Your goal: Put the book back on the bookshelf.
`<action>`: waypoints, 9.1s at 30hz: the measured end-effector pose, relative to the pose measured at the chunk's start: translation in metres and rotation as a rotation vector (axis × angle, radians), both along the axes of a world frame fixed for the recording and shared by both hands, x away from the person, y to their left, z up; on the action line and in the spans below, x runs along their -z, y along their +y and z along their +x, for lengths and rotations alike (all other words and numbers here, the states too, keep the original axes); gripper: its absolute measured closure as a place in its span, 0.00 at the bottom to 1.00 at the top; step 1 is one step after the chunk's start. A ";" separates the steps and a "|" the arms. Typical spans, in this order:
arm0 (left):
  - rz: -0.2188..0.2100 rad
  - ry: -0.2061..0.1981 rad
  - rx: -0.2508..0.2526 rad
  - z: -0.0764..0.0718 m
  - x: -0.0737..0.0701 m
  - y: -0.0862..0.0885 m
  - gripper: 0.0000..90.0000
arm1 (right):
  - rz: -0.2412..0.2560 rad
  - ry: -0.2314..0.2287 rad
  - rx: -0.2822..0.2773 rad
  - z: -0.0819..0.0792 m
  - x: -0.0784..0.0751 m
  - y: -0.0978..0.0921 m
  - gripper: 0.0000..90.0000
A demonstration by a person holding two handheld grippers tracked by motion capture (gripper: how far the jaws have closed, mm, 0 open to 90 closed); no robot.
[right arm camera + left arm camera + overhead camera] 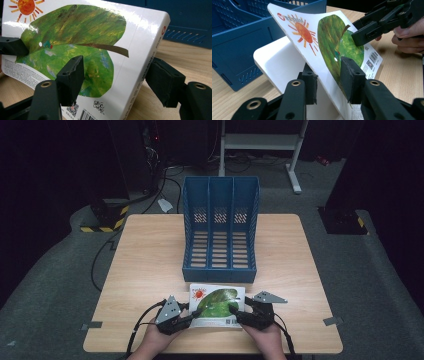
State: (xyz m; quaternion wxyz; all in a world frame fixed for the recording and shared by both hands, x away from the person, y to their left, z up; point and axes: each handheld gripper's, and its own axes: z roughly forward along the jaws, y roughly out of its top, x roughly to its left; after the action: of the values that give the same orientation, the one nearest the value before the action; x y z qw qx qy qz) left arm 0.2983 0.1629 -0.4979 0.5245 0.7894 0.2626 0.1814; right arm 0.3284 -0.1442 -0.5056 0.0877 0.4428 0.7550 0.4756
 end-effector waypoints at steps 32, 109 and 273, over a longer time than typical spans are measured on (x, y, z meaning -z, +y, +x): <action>0.083 0.022 -0.041 0.005 0.008 -0.007 0.76 | -0.002 -0.171 0.038 -0.013 -0.020 -0.005 0.41; -0.009 0.034 -0.208 0.016 0.004 0.004 0.59 | -0.002 -0.261 -0.063 -0.028 -0.031 -0.002 0.45; 0.202 0.254 -0.439 0.052 0.030 0.062 0.38 | -0.080 -0.369 -0.018 -0.012 -0.141 0.006 0.84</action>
State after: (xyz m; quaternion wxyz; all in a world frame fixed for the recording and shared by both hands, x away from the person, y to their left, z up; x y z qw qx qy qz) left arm 0.3503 0.2251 -0.5279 0.3542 0.7783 0.4717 0.2153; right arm 0.3164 -0.1386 -0.3644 0.2378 0.3373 0.7483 0.5193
